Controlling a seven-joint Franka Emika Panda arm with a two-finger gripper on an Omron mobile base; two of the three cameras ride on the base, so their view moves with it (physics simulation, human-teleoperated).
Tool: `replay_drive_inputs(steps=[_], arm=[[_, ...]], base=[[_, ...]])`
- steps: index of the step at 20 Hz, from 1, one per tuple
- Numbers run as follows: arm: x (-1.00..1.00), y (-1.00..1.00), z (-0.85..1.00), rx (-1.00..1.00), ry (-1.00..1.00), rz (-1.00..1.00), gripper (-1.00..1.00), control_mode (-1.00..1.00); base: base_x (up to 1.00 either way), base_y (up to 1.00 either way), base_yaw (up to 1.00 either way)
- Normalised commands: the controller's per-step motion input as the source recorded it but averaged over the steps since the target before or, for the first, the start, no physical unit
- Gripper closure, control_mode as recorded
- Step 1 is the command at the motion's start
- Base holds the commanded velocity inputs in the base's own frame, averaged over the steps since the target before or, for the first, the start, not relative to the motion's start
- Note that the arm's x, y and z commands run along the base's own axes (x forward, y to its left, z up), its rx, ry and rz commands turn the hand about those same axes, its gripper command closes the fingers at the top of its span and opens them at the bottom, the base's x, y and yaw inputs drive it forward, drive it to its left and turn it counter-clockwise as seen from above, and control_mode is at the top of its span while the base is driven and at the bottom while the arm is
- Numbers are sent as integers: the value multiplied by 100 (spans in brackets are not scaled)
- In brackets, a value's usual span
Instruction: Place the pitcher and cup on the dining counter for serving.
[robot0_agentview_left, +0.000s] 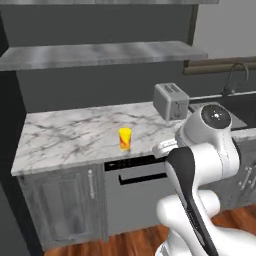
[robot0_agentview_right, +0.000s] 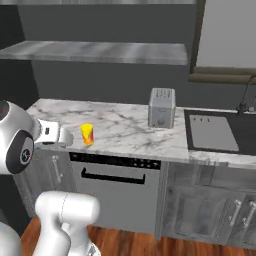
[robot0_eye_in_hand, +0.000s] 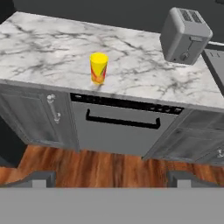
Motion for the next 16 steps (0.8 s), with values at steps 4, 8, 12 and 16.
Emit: replay_drive_inputs(steps=[4, 8, 12, 16], arm=[[0, 0, 0, 0, 0, 0, -100, 100], [0, 0, 0, 0, 0, 0, -100, 100], [0, 0, 0, 0, 0, 0, -100, 100], [0, 0, 0, 0, 0, 0, -100, 100]], base=[[42, 55, -61], [65, 57, -20], [60, 54, 0], [51, 26, 2]])
